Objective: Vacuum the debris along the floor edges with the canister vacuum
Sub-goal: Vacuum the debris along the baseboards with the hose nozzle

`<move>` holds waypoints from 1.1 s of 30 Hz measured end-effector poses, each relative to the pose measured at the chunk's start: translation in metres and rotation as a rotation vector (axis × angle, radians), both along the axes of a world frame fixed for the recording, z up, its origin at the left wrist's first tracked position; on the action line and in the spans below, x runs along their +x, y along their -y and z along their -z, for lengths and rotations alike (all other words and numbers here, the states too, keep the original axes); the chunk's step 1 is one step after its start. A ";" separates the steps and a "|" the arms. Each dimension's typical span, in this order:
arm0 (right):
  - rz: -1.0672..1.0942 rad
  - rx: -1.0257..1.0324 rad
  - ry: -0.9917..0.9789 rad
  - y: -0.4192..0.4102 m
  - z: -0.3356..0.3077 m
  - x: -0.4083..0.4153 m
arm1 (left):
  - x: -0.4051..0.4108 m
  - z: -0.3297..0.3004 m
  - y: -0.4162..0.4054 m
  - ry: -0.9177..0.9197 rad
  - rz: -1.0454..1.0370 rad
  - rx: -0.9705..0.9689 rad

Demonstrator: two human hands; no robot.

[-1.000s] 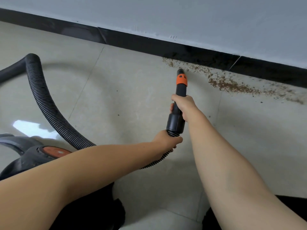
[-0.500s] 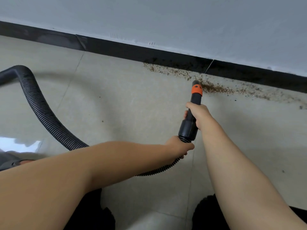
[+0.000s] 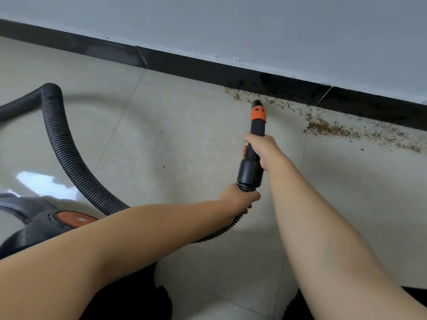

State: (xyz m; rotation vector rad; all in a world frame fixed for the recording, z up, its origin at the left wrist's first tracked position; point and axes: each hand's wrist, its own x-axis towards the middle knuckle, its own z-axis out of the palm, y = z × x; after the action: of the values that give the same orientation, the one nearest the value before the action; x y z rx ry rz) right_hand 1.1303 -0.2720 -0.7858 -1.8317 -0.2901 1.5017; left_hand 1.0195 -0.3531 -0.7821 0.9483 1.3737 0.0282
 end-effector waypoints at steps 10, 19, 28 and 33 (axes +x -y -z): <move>-0.110 0.010 -0.030 -0.033 -0.001 -0.033 | -0.025 0.000 -0.024 -0.028 -0.069 0.014; -0.023 -0.011 0.013 -0.009 -0.004 0.005 | 0.005 -0.003 -0.013 0.000 0.040 -0.024; 0.101 -0.046 0.065 0.031 -0.005 0.063 | 0.052 -0.003 0.012 0.074 0.151 -0.060; 0.074 -0.053 0.080 0.023 -0.008 0.068 | 0.058 -0.006 0.009 0.074 0.122 -0.055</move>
State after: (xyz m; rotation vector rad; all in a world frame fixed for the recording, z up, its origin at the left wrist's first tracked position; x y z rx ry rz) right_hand 1.1981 -0.2954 -0.7777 -1.9264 -0.2199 1.4005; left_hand 1.0772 -0.3617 -0.7763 0.9736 1.2406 -0.0655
